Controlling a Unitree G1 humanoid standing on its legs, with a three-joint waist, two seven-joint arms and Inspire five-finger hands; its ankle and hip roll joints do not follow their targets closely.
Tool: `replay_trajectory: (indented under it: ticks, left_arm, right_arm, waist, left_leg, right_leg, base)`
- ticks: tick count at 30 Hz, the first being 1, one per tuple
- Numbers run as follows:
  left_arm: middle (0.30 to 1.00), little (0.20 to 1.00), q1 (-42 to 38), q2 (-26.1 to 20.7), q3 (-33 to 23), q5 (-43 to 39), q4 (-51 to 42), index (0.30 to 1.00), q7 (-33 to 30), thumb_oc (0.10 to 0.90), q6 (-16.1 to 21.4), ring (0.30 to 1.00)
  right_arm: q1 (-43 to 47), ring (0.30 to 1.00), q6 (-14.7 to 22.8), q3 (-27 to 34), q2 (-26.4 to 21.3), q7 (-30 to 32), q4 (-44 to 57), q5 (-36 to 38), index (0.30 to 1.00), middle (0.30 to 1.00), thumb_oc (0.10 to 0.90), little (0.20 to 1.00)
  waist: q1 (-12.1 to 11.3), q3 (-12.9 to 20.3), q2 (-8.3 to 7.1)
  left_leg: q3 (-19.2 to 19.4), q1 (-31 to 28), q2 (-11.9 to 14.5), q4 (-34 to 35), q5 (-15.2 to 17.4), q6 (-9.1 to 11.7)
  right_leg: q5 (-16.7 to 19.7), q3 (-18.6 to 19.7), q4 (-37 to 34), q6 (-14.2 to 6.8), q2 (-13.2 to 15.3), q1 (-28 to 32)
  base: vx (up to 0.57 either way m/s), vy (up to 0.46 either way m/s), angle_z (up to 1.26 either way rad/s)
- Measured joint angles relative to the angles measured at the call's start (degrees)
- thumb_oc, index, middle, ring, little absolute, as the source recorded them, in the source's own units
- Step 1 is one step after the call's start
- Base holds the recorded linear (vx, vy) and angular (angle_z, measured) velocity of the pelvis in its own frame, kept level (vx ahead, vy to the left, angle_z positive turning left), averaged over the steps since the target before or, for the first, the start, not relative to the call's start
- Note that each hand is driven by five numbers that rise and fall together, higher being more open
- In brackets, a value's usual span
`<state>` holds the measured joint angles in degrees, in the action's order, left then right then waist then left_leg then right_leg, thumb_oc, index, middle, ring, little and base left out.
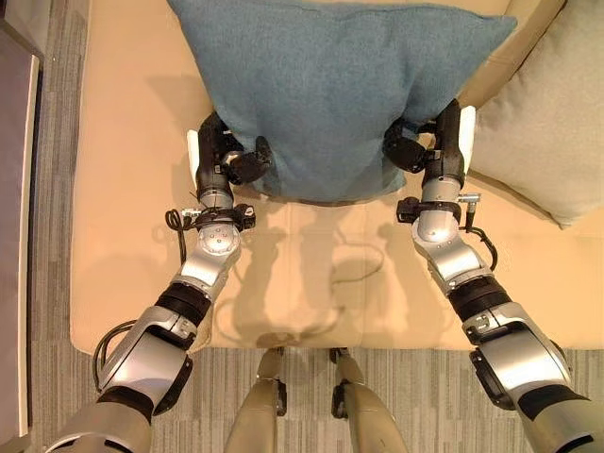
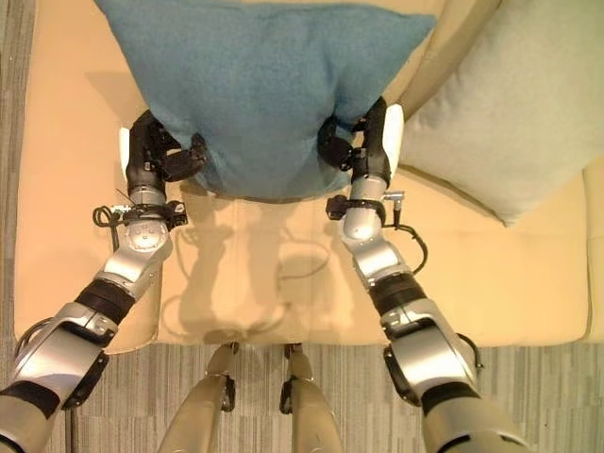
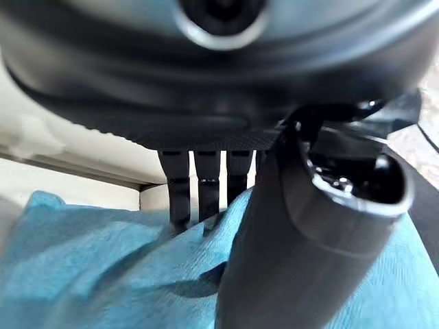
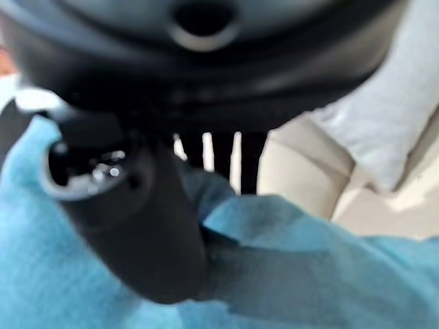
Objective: Pick up all the scattered cushions and arrange them neatly on the sofa.
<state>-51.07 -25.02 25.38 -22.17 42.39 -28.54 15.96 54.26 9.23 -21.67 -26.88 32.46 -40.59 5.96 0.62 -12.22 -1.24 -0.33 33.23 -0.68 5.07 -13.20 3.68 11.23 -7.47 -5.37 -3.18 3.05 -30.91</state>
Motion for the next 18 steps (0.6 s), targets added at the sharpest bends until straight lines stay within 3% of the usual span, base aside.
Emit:
replay_trajectory:
  ticks: [1, 4, 8, 10, 12, 13, 14, 15, 16, 17, 18]
  left_arm:
    - [0.9, 0.9, -0.53, -0.8, 0.48, 0.06, 0.42, 0.9, 0.81, 0.8, -0.11, 0.9]
    - [0.9, 0.9, -1.81, -7.23, -1.41, 0.31, -0.03, 0.9, 1.88, 0.8, -0.09, 0.9]
    - [0.9, 0.9, 0.43, -10.41, -8.79, -1.56, -0.78, 0.9, 3.12, 0.8, -0.1, 0.9]
    - [0.9, 0.9, 10.52, -10.24, -11.38, -1.41, -10.19, 0.9, 3.31, 0.8, -0.07, 0.9]
    - [0.9, 0.9, 23.62, -9.65, -15.55, -0.37, -21.67, 0.9, 4.39, 0.8, 0.2, 0.9]
    - [0.9, 0.9, 29.93, -7.29, -18.12, 0.54, -24.43, 0.9, 5.18, 0.8, 0.1, 0.9]
    - [0.9, 0.9, 39.93, -1.6, -21.35, 1.9, -28.06, 0.9, 6.58, 0.8, -0.02, 0.9]
    - [0.9, 0.9, 48.89, 3.02, -21.56, 2.1, -28.71, 0.9, 7.38, 0.8, -0.82, 0.9]
    - [0.9, 0.9, 53.97, 4.5, -21.93, 2.25, -28.68, 0.9, 8.82, 0.8, -1.14, 0.9]
    - [0.9, 0.9, 58.05, 6.94, -23.98, 2.57, -27.51, 0.9, 11.41, 0.8, -1.23, 0.9]
    - [0.9, 0.9, 58.88, 6.86, -23.63, 2.56, -25.36, 0.9, 12.19, 0.8, -1.67, 0.9]
  right_arm:
    - [0.71, 0.9, -0.09, -0.5, -1.71, -0.33, -0.21, -0.58, 0.9, 0.9, 0.8, 0.9]
    - [3.17, 0.9, -0.35, -0.7, -13.23, -2.33, -0.41, -1.01, 0.9, 0.9, 0.8, 0.9]
    - [2.07, 0.9, -1.82, 1.94, -15.49, -3.87, -5.84, 0.82, 0.9, 0.9, 0.8, 0.9]
    - [-6.97, 0.9, -1.86, 7.19, -15.02, -5.28, 1.17, 1.9, 0.9, 0.9, 0.8, 0.9]
    - [-20.19, 0.9, -0.86, 13.96, -14.07, -6.19, 14.94, 1.73, 0.9, 0.9, 0.8, 0.9]
    - [-26.28, 0.9, -0.76, 16.45, -11.57, -7.42, 19.75, 1.42, 0.9, 0.9, 0.8, 0.9]
    - [-36.82, 0.9, 0.08, 19.84, -5.34, -8.8, 26.8, 0.26, 0.9, 0.9, 0.8, 0.9]
    - [-45.49, 0.9, -0.13, 19.86, -0.83, -10.74, 27.32, -0.7, 0.9, 0.9, 0.8, 0.9]
    - [-50.52, 0.9, -0.31, 20.05, 1.2, -12.0, 26.94, -1.06, 0.9, 0.9, 0.8, 0.9]
    - [-54.11, 0.9, 0.17, 22.63, 5.1, -14.23, 24.43, -2.52, 0.9, 0.9, 0.8, 0.9]
    - [-55.29, 0.9, -0.01, 22.56, 5.17, -14.98, 21.83, -2.85, 0.9, 0.9, 0.8, 0.9]
  waist:
    - [-0.15, 0.03, 0.05]
    - [-1.49, 0.07, 0.12]
    - [-2.02, 0.07, 0.12]
    - [-1.92, 0.07, 0.12]
    - [-2.01, 0.08, 0.1]
    - [-2.01, 0.1, 0.08]
    - [-1.82, 0.1, 0.07]
    - [-1.86, 0.17, -0.04]
    - [-1.94, 1.08, -0.14]
    - [-1.48, 1.2, 0.06]
    - [-1.42, 1.24, 0.05]
  left_leg:
    - [-0.06, 0.04, -0.01, 0.0, 0.36, 0.38]
    - [-0.06, 0.14, 0.06, -0.02, -0.02, -0.06]
    - [-0.04, -2.65, 0.3, -0.04, -0.44, -0.28]
    - [-0.05, -7.16, 0.39, -0.03, -0.41, -0.25]
    - [0.06, -9.09, 0.47, -0.03, -0.38, -0.23]
    - [0.13, -9.96, 0.6, -0.04, -0.38, -0.22]
    - [0.32, -12.15, 0.63, -0.02, -0.24, -0.11]
    - [0.7, -15.07, 0.61, 0.0, 0.85, 0.69]
    - [0.67, -16.08, 0.92, 0.0, 3.68, 0.51]
    - [0.68, -17.74, 1.48, 0.0, 4.31, 0.3]
    - [0.7, -18.96, 1.52, 0.01, 4.41, 0.21]
  right_leg:
    - [0.01, -0.01, 0.0, -0.01, 0.02, 0.0]
    - [0.18, -0.14, 0.01, 0.22, -0.04, -0.05]
    - [-0.19, -1.47, 0.02, -0.28, -0.25, 3.25]
    - [-1.38, -1.86, 0.01, -1.8, -0.31, 8.27]
    - [-2.14, -1.76, 0.01, -2.57, -0.4, 10.42]
    - [-2.16, -1.75, 0.02, -2.59, -0.55, 11.23]
    - [-2.38, -1.78, 0.02, -2.85, -0.55, 13.37]
    - [-3.73, -1.74, 0.0, -2.9, -0.45, 16.19]
    - [-6.18, -1.73, 0.0, -0.81, -0.78, 16.8]
    - [-5.85, -1.93, -0.01, 0.05, -1.34, 18.47]
    - [-5.94, -1.87, -0.02, -0.05, -1.35, 19.73]
  base:
    - [-0.02, -0.032, -0.03]
    - [0.01, -0.038, 0.02]
    - [0.02, -0.037, 0.12]
    - [0.06, -0.035, 0.25]
    - [0.06, -0.032, 0.11]
    - [0.08, -0.033, -0.05]
    - [0.08, -0.036, -0.1]
    - [0.12, -0.063, -0.16]
    - [0.11, -0.055, -0.13]
    - [0.08, -0.042, -0.09]
    - [0.04, -0.03, -0.01]
